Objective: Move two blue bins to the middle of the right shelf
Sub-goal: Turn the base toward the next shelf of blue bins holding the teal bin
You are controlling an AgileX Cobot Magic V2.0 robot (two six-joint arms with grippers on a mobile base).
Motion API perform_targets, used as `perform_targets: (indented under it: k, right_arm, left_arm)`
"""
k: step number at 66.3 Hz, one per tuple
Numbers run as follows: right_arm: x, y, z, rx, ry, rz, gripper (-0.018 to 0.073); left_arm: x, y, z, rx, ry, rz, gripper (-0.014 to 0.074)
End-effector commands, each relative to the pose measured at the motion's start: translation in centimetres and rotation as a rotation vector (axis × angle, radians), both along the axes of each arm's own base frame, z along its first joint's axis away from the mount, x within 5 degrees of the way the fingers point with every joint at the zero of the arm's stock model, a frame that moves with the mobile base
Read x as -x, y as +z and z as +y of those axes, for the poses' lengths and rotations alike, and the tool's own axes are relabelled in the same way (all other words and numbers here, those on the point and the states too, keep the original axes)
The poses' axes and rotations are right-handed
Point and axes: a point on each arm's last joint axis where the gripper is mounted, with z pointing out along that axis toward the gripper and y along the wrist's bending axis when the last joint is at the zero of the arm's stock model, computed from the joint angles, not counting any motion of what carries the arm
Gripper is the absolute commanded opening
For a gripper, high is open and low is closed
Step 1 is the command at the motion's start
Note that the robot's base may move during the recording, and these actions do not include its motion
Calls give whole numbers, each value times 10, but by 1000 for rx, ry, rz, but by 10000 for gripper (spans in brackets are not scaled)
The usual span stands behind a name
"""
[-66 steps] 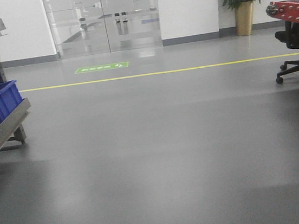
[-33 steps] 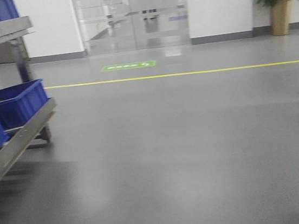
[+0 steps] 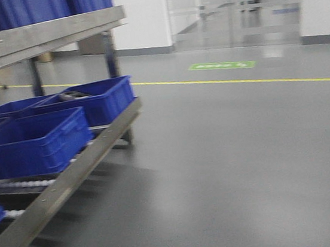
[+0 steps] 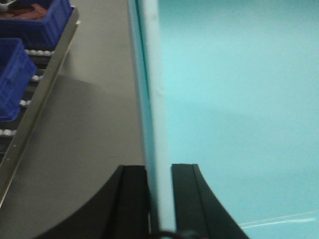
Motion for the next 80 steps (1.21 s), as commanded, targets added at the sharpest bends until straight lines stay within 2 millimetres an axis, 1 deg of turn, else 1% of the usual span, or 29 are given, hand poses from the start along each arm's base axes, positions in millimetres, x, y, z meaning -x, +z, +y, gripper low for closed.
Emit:
perform_targets:
  k: [1, 80]
  right_arm:
    - [6, 16, 8, -79, 67, -104, -165]
    - [6, 16, 8, -79, 67, -104, -165]
  left_arm:
    - [2, 20, -5, 74, -38, -148, -111]
    - [2, 20, -5, 74, -38, -148, -111]
